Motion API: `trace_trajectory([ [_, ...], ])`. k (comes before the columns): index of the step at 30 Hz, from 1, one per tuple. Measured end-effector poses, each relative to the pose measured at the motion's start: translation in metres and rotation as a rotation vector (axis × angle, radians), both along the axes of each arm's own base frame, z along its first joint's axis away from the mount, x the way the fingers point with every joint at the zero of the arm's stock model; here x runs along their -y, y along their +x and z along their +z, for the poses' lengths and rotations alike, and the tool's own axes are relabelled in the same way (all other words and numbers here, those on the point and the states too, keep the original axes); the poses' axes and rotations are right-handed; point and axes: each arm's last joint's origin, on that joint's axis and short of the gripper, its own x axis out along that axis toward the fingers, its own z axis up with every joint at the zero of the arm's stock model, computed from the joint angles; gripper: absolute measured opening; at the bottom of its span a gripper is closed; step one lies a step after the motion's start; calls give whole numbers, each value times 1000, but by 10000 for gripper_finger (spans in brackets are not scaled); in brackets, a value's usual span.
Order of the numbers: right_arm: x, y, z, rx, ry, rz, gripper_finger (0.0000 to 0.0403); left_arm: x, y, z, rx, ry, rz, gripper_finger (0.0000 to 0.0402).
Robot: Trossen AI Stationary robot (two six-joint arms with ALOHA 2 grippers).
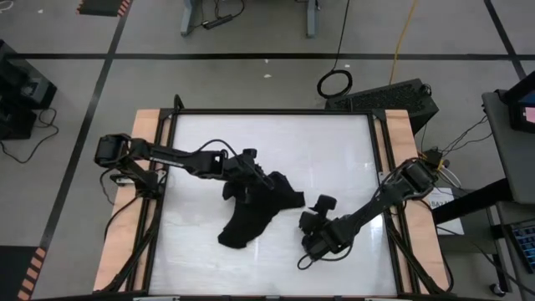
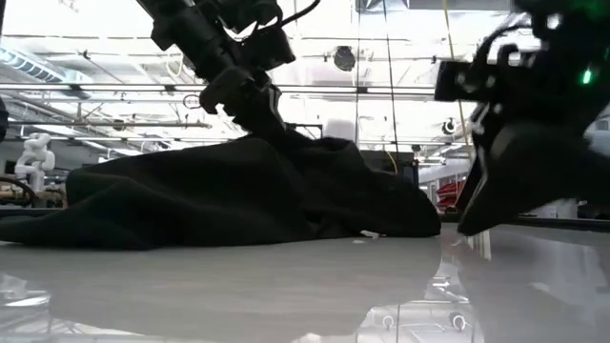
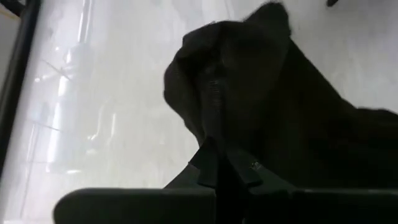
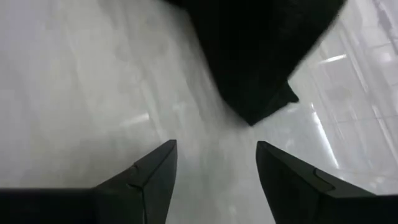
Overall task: Roll napkin
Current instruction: Roll the black napkin
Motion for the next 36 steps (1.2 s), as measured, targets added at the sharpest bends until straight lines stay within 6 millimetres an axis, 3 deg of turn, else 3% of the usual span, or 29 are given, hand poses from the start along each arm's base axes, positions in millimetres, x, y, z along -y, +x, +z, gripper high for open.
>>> trace_trajectory([
  [7,20,4,-15,107,-14,-51,196,1,-1,-1,-10,-24,24,1],
  [22,40,30,-13,157,-60,26,186,1,-3,-3,-29,-45,53,1],
  [25,44,34,-12,151,-33,43,149,0,-3,-3,-32,-29,65,1],
  [30,50,36,-12,118,2,48,21,-2,-4,-1,-29,49,98,1],
  [33,51,34,-5,111,30,49,7,-4,-5,5,-15,120,111,1],
  [36,54,29,17,80,-12,37,2,-7,-9,17,27,202,152,1],
])
